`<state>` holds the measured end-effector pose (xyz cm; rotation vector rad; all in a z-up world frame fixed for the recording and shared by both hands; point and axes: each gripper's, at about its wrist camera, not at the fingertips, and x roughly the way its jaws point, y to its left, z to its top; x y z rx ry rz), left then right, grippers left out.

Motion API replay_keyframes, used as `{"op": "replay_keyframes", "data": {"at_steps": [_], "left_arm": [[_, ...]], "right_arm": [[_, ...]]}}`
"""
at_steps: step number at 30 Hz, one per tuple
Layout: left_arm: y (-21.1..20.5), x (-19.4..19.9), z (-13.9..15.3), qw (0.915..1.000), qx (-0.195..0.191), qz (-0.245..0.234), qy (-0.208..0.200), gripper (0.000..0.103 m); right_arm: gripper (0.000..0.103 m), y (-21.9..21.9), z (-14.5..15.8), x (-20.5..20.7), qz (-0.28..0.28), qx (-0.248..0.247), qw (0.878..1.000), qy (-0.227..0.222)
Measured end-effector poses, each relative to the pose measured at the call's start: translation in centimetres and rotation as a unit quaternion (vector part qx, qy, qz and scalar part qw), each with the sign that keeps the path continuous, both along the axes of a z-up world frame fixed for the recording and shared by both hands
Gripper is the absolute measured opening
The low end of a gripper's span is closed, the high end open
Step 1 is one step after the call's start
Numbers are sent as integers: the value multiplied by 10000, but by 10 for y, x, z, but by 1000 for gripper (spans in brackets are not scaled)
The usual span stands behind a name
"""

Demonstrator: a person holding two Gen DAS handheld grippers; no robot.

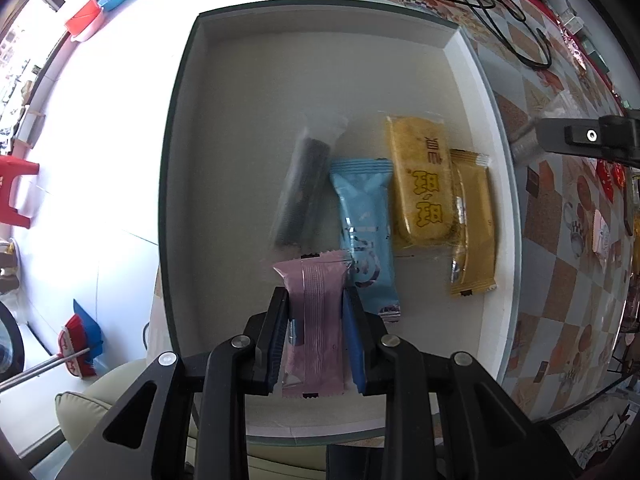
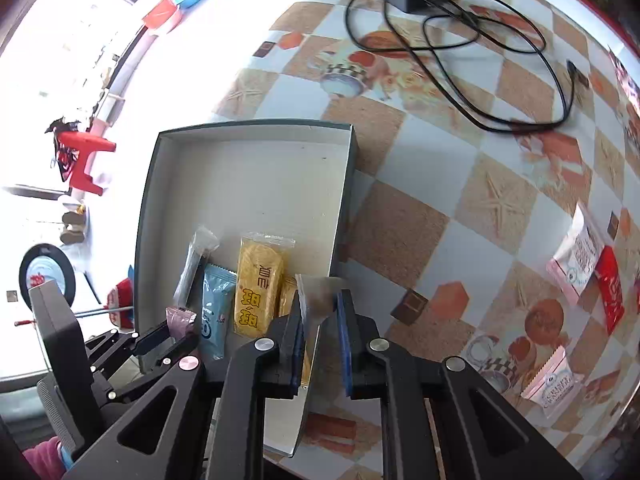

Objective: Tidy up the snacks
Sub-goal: 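Carry the pink bar and stick packet over the white box with both tools, then lower both packets into the box and open both tools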

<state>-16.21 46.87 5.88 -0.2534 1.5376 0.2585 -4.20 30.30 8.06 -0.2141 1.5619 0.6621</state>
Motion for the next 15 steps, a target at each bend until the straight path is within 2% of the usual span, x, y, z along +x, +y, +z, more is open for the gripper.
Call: {"op": "replay_keyframes", "data": {"at_steps": [5,8,9,10,12,13,15], "left_arm": [[2,-2,-5,10000,-49,51,34,33],[2,-4,-10,9999,-71,48,80,34],[1,-5,-10,9999,-74,43,72,34],[0,-5,-9,9999,-78,28,63,35],[-1,-6,-10,10000,-52,-15,53,35],[-2,-7,-9,10000,-33,-36,45,36],[-1,-8,-9,10000,-26,-48,33,37]], "right_arm": [[16,-1,-12,4,-176,29,9997,186],[16,-23,-16,17,-198,-328,9991,164],[19,-33,-18,20,-213,-461,9986,164],[25,-39,-25,23,-261,-730,9968,189],[68,-49,-40,28,-321,-1172,9923,237],[71,-55,-44,29,-364,-1252,9912,233],[71,-63,-48,32,-411,-1302,9905,191]]}}
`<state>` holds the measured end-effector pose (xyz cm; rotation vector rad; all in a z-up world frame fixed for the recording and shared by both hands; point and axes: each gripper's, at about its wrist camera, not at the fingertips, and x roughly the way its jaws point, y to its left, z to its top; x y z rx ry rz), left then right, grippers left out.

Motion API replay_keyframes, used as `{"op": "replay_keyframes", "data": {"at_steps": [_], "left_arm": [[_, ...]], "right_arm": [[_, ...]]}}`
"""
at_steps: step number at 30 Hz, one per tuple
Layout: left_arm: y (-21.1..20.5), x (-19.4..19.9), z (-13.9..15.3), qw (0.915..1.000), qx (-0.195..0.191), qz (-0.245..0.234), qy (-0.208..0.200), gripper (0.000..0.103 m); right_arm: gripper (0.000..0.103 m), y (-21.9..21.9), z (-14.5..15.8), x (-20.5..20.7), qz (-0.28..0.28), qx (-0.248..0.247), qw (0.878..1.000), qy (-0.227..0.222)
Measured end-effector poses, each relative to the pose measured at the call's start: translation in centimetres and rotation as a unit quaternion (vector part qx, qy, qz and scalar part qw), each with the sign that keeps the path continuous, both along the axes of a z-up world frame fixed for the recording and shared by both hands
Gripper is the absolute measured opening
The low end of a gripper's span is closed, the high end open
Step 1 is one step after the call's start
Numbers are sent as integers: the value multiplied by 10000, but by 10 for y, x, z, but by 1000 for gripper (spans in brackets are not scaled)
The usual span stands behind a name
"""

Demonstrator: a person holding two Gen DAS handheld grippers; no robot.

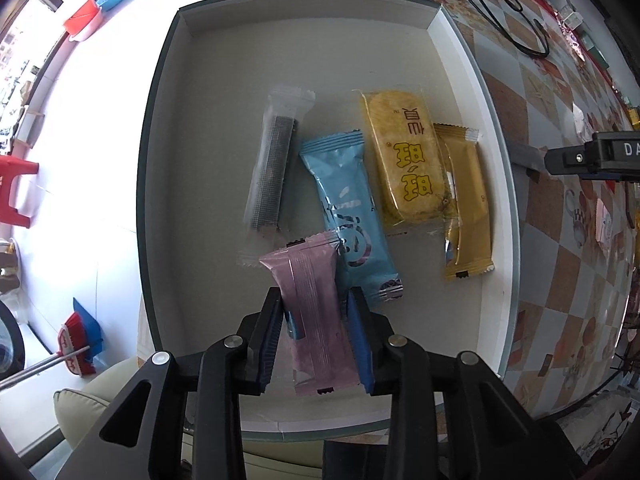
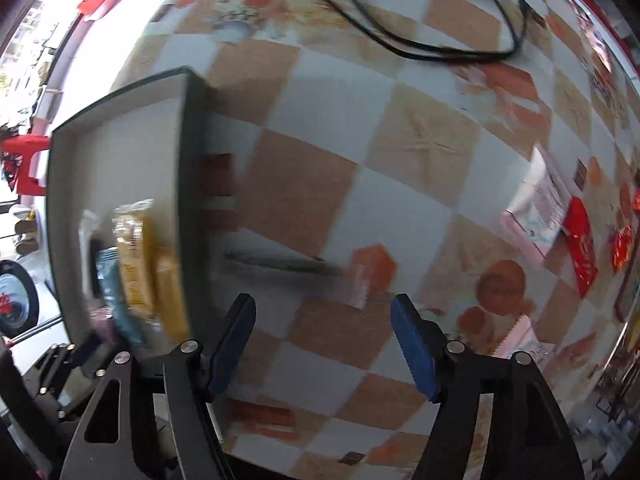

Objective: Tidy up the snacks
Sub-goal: 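Lower both packets into the box and open both tools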

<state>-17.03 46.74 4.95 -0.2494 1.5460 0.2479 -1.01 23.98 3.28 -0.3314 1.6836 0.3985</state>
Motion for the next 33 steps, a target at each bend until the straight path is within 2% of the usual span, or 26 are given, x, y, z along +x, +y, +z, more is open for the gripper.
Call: {"op": "replay_keyframes", "data": {"at_steps": [3,5,7,8,11,12,13,15,18,20,21,23,24,25,26,27,28,31,33], "left_arm": [[1,-2,0,10000,-5,-14,27,37],[1,-5,2,10000,-5,-20,20,37],[0,-4,4,10000,2,-27,4,37],[0,-5,6,10000,3,-25,-15,38],[-3,-15,4,10000,23,-6,-21,39],[-4,-16,5,10000,27,2,-18,39],[-4,-17,6,10000,32,13,-23,39],[-5,-20,7,10000,13,28,-46,40],[-9,-21,6,10000,-11,18,-35,40],[-12,-22,9,10000,-22,22,-66,40],[-13,-22,10,10000,-13,26,-83,40],[-16,-21,13,9999,-21,43,-90,43],[-17,-21,10,10000,-43,53,-50,44],[-19,-20,7,10000,-50,48,33,44],[-21,-20,6,9999,-23,25,110,44],[-24,-21,5,9999,-5,-1,132,44],[-27,-22,8,9999,-5,-55,91,44],[-36,-27,12,9998,-16,-192,-1,53],[-40,-28,10,9997,-48,-226,41,54]], "right_arm": [[71,3,-4,0,316,49,9995,-79],[71,19,-5,-7,1043,-28,9940,-332],[71,37,-6,-20,1958,-118,9788,-583],[71,48,-9,-29,2512,-199,9651,-716],[71,69,-19,-43,3296,-233,9400,-857],[62,74,-23,-44,3371,-224,9375,-832],[60,77,-24,-44,3355,-110,9389,-765],[15,82,-20,-37,2989,1,9528,-525],[15,65,-13,-19,2095,220,9771,-315],[15,40,0,3,1175,720,9905,-28],[15,33,14,9,727,1161,9905,139],[15,41,40,9,510,1881,9802,339],[16,53,50,6,602,2364,9684,511],[19,69,54,-2,921,2617,9593,535],[46,85,48,-12,1388,2065,9681,286],[85,93,38,-21,1662,1312,9773,-5],[88,95,32,-30,1756,968,9796,-135],[88,79,15,-47,1475,1156,9812,451],[88,66,8,-54,1453,870,9848,379]]}}
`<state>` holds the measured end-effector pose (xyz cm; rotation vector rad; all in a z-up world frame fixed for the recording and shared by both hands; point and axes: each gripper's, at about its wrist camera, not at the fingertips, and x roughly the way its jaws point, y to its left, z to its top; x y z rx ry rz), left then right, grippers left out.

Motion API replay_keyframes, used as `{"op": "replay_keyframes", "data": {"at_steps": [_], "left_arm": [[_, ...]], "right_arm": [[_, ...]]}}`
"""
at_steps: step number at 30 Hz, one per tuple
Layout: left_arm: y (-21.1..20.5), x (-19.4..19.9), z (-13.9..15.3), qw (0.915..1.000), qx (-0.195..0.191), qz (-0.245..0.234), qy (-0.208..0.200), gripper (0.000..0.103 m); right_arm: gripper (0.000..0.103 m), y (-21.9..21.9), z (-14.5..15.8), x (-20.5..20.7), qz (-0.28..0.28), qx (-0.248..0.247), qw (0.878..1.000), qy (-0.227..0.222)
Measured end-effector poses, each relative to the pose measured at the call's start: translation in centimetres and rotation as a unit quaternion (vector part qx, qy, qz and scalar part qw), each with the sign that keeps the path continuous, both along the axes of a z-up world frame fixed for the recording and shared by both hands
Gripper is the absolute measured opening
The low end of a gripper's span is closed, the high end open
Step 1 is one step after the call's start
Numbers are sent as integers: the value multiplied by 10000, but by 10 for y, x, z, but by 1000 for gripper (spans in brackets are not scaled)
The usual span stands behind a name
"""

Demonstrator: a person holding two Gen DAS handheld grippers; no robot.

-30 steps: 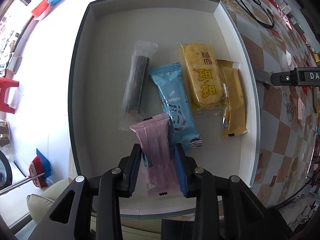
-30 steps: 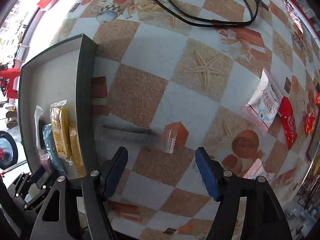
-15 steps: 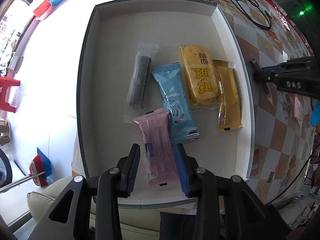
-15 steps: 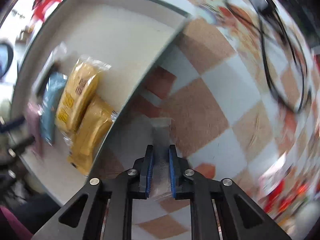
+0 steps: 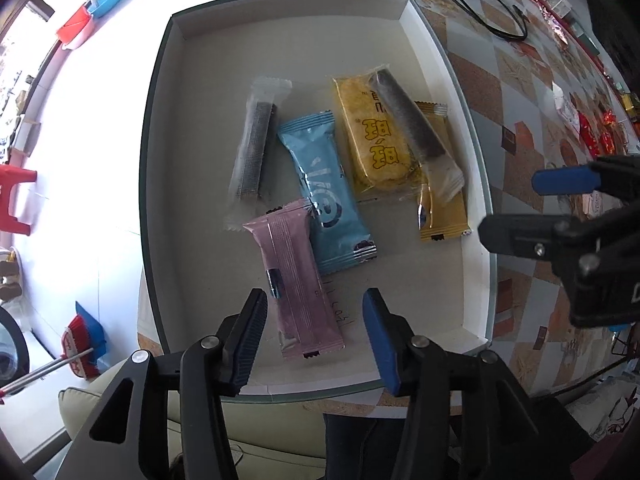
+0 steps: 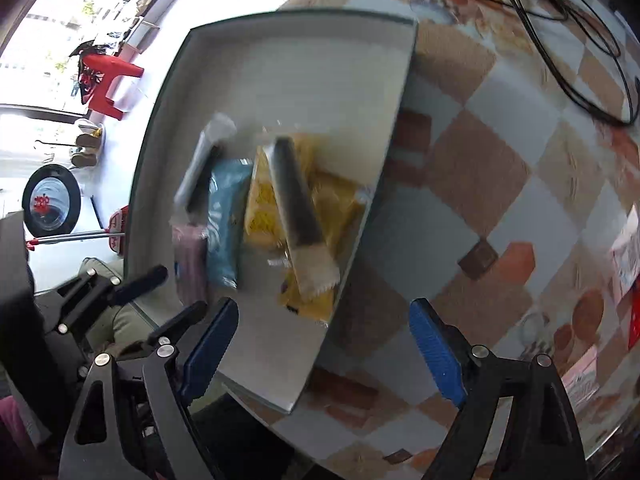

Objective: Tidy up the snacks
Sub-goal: 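Lower both packets into the box and open both tools, then move both tools back over the Crispy Cranberry packets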

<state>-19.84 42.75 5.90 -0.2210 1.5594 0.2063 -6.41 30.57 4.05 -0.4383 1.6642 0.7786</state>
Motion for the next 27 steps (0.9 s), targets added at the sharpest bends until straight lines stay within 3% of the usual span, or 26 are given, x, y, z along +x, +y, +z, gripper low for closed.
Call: {"op": "replay_keyframes", "data": {"at_steps": [4,6,10,18,27], "left_arm": [[-12,5,1,9999,-26,-151,26,58],[-22,11,4,9995,41,-302,-32,64],[-40,25,10,9983,79,-556,-130,73],[-94,53,26,9926,62,-1200,-187,74],[-154,97,29,9847,14,-1735,-181,75]], "right_arm": [[89,-42,-17,-3,-175,-427,9989,-24],[103,-62,-23,-3,-321,-633,9975,-44],[103,-110,-32,-1,-722,-922,9931,-95],[103,-168,-28,-4,-1716,-1046,9796,41],[103,-253,-24,35,-2567,-1161,9594,129]]}}
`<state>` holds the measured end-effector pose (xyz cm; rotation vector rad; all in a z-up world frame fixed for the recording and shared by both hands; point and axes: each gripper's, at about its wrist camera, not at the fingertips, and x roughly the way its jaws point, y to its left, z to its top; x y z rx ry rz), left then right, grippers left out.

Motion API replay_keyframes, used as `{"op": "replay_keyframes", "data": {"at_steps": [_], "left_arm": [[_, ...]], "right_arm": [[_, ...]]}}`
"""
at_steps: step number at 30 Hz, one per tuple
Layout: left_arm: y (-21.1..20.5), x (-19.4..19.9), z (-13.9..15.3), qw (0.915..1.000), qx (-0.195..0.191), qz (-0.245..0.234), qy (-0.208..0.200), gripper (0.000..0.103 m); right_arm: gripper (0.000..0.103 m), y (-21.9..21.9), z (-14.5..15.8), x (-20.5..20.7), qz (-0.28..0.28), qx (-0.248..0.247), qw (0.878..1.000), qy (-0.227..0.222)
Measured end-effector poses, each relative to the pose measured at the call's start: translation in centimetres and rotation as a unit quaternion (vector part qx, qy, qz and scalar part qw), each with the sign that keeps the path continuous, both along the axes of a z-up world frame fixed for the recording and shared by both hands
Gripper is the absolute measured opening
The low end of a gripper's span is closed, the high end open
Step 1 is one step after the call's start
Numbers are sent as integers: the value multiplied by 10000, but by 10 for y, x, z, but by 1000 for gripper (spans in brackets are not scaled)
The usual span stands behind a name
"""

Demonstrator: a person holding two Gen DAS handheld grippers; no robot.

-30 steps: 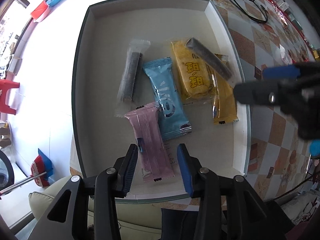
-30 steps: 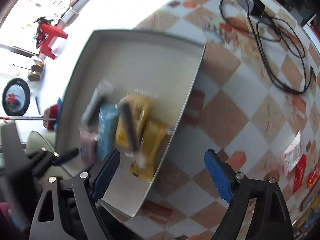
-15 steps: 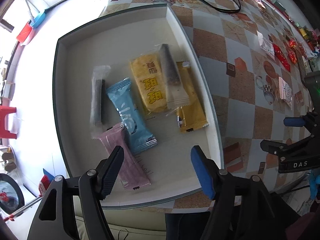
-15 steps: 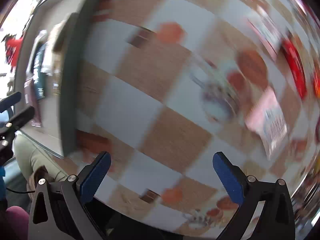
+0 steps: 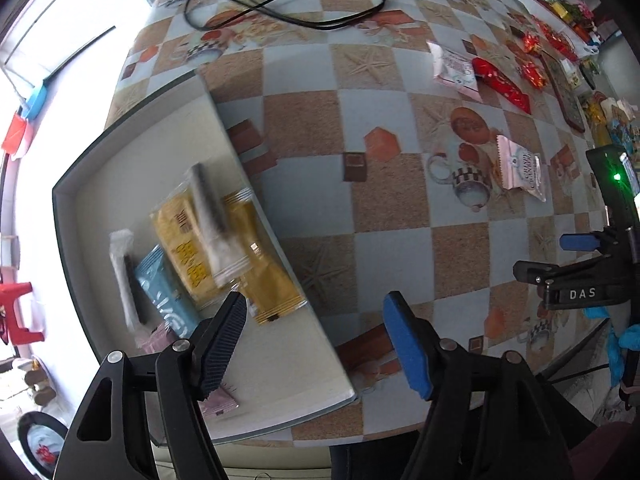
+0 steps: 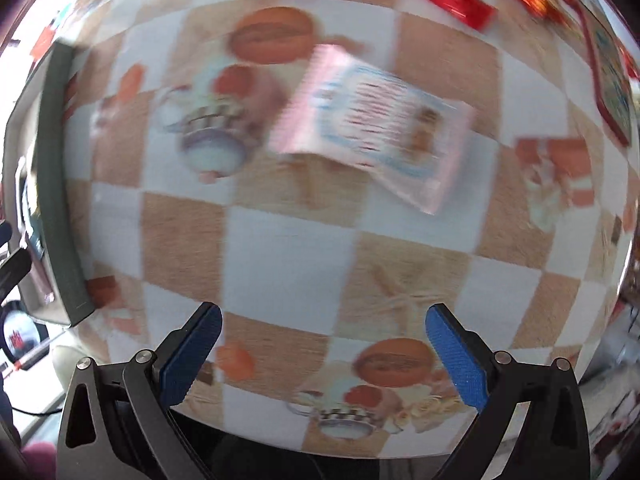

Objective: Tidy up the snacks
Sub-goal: 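Move both tools back over the Crispy Cranberry packets, then grasp a pink Crispy Cranberry packet with the left tool and lift it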

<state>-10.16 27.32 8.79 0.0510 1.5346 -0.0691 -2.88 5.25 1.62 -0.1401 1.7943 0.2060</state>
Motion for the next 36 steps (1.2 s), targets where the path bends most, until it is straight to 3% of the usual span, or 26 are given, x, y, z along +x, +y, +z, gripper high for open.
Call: {"op": "replay_keyframes", "data": {"at_steps": [6,13,18,23,27,33,36], "left_arm": [[-30,34,-4,9998,-77,-206,-33,75],[-68,92,-14,9988,-414,-245,34,75],[-88,140,-31,9987,-437,-257,80,75],[-103,175,-35,9987,-456,-199,78,78],[-119,196,-52,9987,-356,-273,230,78],[-142,215,-87,9984,-126,-288,464,78],[-157,222,-94,9986,99,-383,360,79]], "right_arm": [[103,-66,-2,8,-396,-142,9991,-103],[103,-127,-15,10,-210,-374,9990,-155],[103,-157,-24,8,-260,-252,9991,-206],[103,-134,-21,-31,-276,-229,9988,-325],[103,-127,-9,-35,-278,-235,9987,-347],[103,-125,-19,-29,-271,-236,9988,-347],[103,-131,-11,-29,-270,-235,9987,-366]]}}
